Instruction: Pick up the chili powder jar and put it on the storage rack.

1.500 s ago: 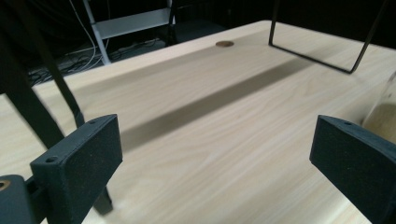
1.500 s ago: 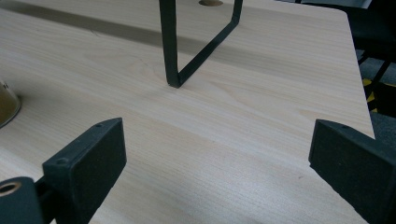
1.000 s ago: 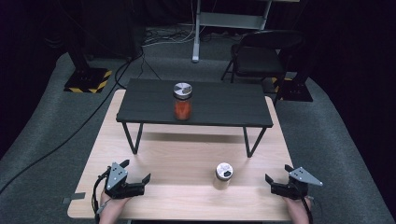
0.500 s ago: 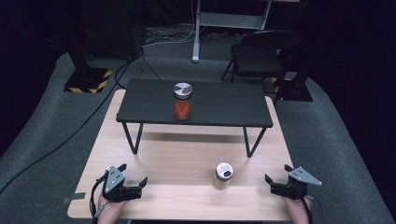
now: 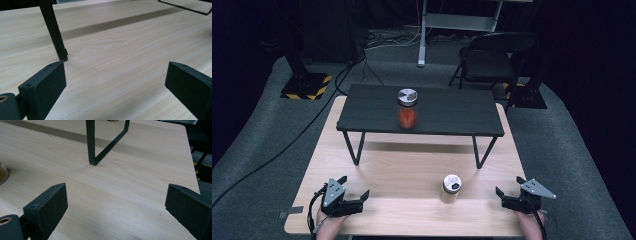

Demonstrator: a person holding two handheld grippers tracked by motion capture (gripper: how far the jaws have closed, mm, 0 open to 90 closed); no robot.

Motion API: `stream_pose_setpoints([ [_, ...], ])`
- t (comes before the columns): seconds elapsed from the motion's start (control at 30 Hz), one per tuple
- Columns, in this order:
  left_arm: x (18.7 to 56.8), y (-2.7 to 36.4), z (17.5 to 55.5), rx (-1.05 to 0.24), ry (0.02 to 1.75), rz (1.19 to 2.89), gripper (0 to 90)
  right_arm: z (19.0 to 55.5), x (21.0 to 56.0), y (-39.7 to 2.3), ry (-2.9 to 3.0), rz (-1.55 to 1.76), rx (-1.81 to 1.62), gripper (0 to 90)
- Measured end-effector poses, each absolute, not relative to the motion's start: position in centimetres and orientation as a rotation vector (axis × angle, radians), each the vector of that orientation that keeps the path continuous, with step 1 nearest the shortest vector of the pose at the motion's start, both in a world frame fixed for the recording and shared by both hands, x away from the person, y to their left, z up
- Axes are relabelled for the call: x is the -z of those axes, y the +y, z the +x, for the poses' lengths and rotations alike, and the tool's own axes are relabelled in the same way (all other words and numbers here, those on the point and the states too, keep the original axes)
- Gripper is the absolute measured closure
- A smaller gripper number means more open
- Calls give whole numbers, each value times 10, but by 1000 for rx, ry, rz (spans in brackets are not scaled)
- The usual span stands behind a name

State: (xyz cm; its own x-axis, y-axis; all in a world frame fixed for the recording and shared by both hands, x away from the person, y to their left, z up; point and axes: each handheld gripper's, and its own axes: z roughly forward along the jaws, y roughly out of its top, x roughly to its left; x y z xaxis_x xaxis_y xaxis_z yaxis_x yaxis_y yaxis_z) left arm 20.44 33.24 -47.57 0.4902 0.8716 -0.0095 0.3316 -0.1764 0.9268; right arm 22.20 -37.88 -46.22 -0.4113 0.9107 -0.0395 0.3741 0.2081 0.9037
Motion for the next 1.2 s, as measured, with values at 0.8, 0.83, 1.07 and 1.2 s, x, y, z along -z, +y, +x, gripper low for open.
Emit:
stream_pose_setpoints([
  [0.8, 473, 328, 205, -689, 1021, 1768, 39, 222, 462, -379, 1899, 1187, -1165, 37],
  [0.83, 473, 328, 205, -689, 1021, 1768, 39, 222, 462, -379, 1898, 1188, -1166, 37],
  [1.07, 473, 328, 205, -689, 1024, 1767, 39, 222, 462, -378, 1898, 1186, -1164, 37],
  [1.2, 473, 328, 205, -690, 1025, 1766, 39, 222, 462, -378, 1898, 1187, -1165, 37],
])
